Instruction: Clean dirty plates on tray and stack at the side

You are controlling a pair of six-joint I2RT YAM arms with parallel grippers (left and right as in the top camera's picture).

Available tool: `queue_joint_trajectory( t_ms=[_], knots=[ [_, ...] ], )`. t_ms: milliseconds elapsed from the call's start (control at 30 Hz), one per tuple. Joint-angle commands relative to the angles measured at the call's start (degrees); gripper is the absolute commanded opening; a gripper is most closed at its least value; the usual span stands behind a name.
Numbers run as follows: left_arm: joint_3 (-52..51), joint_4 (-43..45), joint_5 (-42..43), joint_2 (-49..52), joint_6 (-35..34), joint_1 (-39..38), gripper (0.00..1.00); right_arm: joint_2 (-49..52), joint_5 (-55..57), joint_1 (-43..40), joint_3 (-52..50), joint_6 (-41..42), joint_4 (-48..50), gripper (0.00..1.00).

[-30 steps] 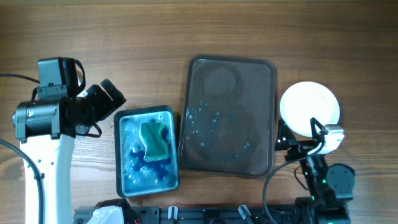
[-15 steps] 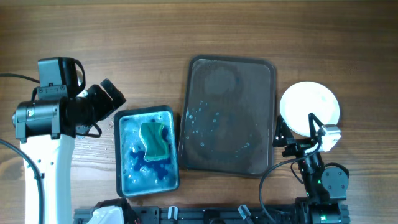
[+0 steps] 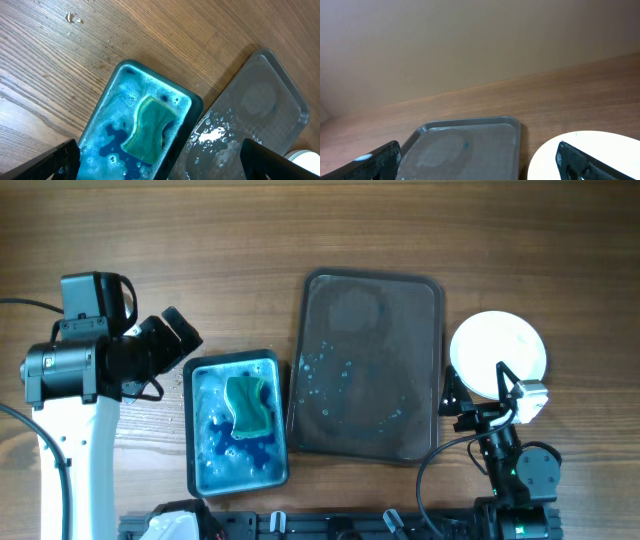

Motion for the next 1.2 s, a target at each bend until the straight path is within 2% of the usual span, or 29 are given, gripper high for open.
queue_joint_trajectory(
  t_ms=[0, 133, 233, 300, 367, 400, 633, 800, 933, 1000, 1167],
  knots=[
    [0.39, 0.24, -0.57, -1.44, 0.46, 0.24, 1.0, -0.9, 1.01, 0.24, -0.26, 0.09, 0.35, 1.0],
    [-0.15, -0.52, -1.92, -4.94, 1.7, -2.38, 1.0, -0.9, 1.01, 0.24, -0.26, 0.09, 0.35, 1.0],
    [-1.27, 0.26, -6.19, -9.84, 3.3, -7.72, 1.0, -0.9, 1.01, 0.24, -0.26, 0.11, 0.35, 1.0],
    [-3.28, 7.87, -7.74, -13.62, 3.37, -11.93, 1.0, -0.9, 1.01, 0.24, -0.26, 0.11, 0.35, 1.0],
    [-9.38, 21.88, -6.25, -19.61, 8.09, -16.02, 1.0, -0.9, 1.01, 0.24, -0.26, 0.09, 0.35, 1.0],
    [-12.2, 25.88, -4.83, -21.92, 9.55, -16.57, 1.0, -0.9, 1.01, 0.24, -0.26, 0.11, 0.35, 1.0],
    [-34.67, 45.38, -2.23, -39.17, 10.8, -16.87, 1.0, -0.9, 1.01, 0.24, -0.26, 0.07, 0.35, 1.0],
    [-50.21, 52.92, -2.21, -55.12, 10.6, -16.87, 1.0, -0.9, 1.01, 0.24, -0.26, 0.09, 0.35, 1.0],
    [-58.75, 56.15, -2.23, -66.47, 10.6, -15.82, 1.0, -0.9, 1.01, 0.24, -0.26, 0.11, 0.35, 1.0],
    [-61.7, 57.72, -1.92, -69.88, 10.54, -14.95, 1.0, -0.9, 1.01, 0.24, -0.26, 0.11, 0.35, 1.0],
    [-67.58, 62.71, -1.81, -69.64, 10.6, -14.86, 1.0, -0.9, 1.01, 0.24, -0.26, 0.09, 0.35, 1.0]
  ],
)
